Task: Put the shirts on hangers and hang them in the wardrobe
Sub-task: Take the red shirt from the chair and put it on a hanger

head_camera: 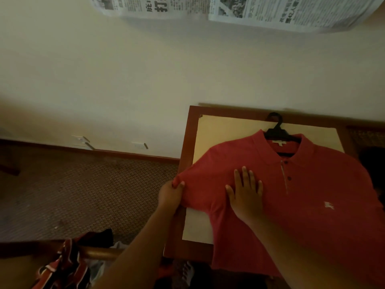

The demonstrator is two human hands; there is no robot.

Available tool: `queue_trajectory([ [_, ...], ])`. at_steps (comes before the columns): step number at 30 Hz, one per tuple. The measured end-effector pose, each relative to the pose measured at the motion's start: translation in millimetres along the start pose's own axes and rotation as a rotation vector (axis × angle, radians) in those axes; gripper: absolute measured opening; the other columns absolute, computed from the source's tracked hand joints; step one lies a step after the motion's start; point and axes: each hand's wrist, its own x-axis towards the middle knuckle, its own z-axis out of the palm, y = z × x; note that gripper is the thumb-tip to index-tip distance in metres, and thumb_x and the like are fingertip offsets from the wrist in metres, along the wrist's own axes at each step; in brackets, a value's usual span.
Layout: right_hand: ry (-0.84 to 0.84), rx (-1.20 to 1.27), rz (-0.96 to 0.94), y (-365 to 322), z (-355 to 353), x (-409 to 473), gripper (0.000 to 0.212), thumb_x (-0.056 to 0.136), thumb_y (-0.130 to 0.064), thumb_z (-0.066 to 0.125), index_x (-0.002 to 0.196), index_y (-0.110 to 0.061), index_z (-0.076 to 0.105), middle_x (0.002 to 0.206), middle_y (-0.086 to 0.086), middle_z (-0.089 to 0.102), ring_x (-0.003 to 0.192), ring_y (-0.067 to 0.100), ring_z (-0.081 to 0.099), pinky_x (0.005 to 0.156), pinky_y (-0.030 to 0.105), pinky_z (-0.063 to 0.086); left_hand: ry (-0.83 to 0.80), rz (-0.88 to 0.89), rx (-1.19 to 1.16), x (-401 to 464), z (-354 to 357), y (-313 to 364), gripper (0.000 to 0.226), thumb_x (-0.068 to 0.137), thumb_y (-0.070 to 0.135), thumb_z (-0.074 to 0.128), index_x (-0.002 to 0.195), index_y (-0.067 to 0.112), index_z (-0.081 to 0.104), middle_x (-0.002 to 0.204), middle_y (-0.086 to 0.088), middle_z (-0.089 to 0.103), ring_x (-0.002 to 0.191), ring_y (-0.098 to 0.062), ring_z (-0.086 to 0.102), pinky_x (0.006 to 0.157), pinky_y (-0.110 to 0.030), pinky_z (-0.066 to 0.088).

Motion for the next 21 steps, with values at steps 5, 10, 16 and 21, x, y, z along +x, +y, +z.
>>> queue_trajectory([
  [5, 0.015, -0.021, 0.006, -0.9, 2.8, 0.2, 0.089, 0.078, -0.064, -0.015, 0.154, -0.023, 0.006, 0.162, 0.005, -0.001, 0.149, 0.026, -0.005, 0.117, 0.051, -0.001, 0.242, 0.199, 0.179, -2.1, -11.7, 16.7, 0.022, 0.097, 0.03, 0.051, 0.102, 0.014, 0.066, 0.082, 0.003, 0.063, 0.075, -0.012, 0.06, 0.064, -0.028, 0.05],
  [10, -0.003, -0.03, 0.037, -6.6, 0.0, 3.9, 0.071, 0.094, -0.06, 0.005, 0.154, -0.023, 0.004, 0.162, 0.005, -0.002, 0.149, 0.026, -0.006, 0.118, 0.052, 0.0, -0.015, 0.051, -0.656, -0.3, -20.1, 41.6, 0.031, 0.097, 0.036, 0.051, 0.108, 0.01, 0.064, 0.101, -0.008, 0.069, 0.097, -0.019, 0.065, 0.087, -0.034, 0.053],
  [16, -0.007, -0.035, 0.04, -9.5, 2.3, 4.0, 0.066, 0.098, -0.055, 0.016, 0.154, -0.022, 0.004, 0.162, 0.006, -0.002, 0.149, 0.027, -0.005, 0.117, 0.053, 0.001, -0.184, 0.073, -0.203, -19.4, -12.1, 15.0, 0.023, 0.095, 0.031, 0.056, 0.106, 0.013, 0.068, 0.097, 0.0, 0.068, 0.091, -0.013, 0.063, 0.076, -0.026, 0.05],
  [21, -0.011, -0.019, 0.045, -10.4, 0.5, 3.7, 0.066, 0.098, -0.055, 0.016, 0.154, -0.022, 0.005, 0.162, 0.006, -0.003, 0.149, 0.027, -0.006, 0.117, 0.054, 0.001, -0.072, 0.239, 0.101, -32.3, -0.6, 20.2, 0.025, 0.098, 0.032, 0.049, 0.099, 0.01, 0.061, 0.086, -0.003, 0.062, 0.077, -0.015, 0.058, 0.075, -0.034, 0.052],
])
